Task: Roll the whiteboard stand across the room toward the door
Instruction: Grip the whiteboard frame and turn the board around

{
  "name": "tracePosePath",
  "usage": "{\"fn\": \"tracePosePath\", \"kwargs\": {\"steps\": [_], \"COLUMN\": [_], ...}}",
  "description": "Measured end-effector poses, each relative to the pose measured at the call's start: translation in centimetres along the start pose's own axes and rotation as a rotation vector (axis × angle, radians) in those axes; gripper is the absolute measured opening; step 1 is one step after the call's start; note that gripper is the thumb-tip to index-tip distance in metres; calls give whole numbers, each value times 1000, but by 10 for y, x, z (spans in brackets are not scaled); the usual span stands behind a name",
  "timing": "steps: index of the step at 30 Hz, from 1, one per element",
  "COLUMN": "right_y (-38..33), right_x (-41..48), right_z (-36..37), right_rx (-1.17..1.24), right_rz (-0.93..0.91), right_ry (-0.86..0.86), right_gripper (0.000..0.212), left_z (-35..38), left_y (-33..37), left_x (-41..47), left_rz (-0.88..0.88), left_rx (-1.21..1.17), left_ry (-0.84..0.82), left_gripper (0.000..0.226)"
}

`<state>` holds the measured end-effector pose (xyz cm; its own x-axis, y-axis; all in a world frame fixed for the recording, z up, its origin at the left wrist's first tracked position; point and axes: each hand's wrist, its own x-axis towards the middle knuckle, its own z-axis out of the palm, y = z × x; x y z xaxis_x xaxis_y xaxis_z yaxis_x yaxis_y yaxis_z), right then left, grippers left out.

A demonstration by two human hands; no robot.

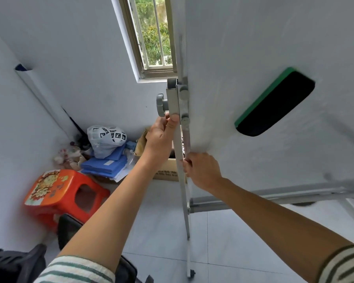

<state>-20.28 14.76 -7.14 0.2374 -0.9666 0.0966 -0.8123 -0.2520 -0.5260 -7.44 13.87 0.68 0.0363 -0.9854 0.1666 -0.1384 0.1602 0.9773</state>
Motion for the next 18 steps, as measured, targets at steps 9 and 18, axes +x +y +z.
{"fn": "tracePosePath", "kwargs": {"steps": [9,18], "right_y": [-39,-22], "right_x": [-76,-109], "right_z": [40,35], "right_rx": [89,145], "right_rz": [102,48], "right_ry": [10,-11], "right_gripper": [26,26], "left_z": [-20,-33], "left_y": [14,6], "left_x": [-49,-96], "left_rz": [36,88], "left_rx": [42,26], "left_ry": [-63,57], "left_gripper": [42,36]}}
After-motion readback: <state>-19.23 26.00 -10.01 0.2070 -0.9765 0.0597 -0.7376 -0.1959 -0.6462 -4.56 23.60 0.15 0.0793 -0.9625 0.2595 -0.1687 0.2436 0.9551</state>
